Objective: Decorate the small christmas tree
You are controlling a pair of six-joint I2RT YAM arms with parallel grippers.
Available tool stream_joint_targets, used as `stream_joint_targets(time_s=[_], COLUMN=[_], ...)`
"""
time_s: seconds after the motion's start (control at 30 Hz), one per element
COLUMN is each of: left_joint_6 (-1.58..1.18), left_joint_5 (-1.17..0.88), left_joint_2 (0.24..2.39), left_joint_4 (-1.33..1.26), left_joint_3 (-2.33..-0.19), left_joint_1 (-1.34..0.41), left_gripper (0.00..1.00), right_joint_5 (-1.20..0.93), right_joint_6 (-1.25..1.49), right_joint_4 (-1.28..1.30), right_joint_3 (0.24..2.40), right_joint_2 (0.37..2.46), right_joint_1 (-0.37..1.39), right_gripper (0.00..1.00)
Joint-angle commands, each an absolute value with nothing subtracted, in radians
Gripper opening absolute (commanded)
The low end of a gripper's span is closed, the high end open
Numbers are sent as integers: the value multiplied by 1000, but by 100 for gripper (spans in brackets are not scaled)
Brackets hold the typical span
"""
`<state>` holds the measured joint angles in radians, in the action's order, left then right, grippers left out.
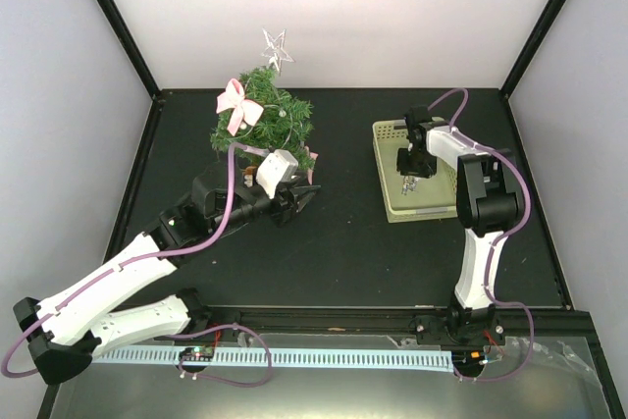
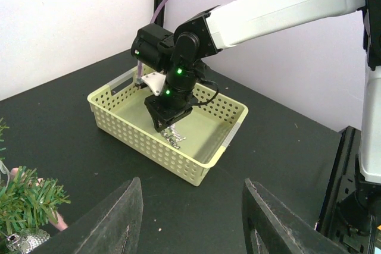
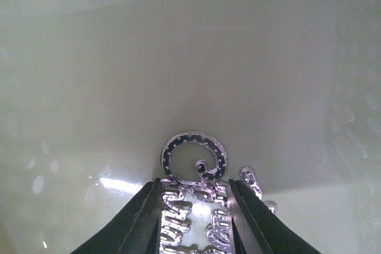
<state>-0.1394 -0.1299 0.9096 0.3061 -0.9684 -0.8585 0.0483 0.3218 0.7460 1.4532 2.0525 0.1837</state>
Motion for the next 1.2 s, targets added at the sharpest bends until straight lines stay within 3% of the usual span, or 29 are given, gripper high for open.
stream_joint_targets(time_s=[0.0,0.4,0.67,1.17], left_joint_6=[-126,-114,-104,-93], left_joint_5=[-113,-101,-87,-70], left_joint_2=[906,904,878,860], left_joint_4=[301,308,300,307], left_joint_3=[-1014,-1011,-987,-976], left_joint_1=[-855,-854,-854,-855], left_gripper=[47,47,47,48], right_joint_5=[63,10,-18,11], right_joint_6=[287,75,131,255], right_joint_4=[747,819,846,882], right_joint_3=[1443,1565,1611,1660], right_joint_2=[1997,2025,2077,2177], right_joint_1=[180,174,174,174], right_gripper=[32,41,33,28])
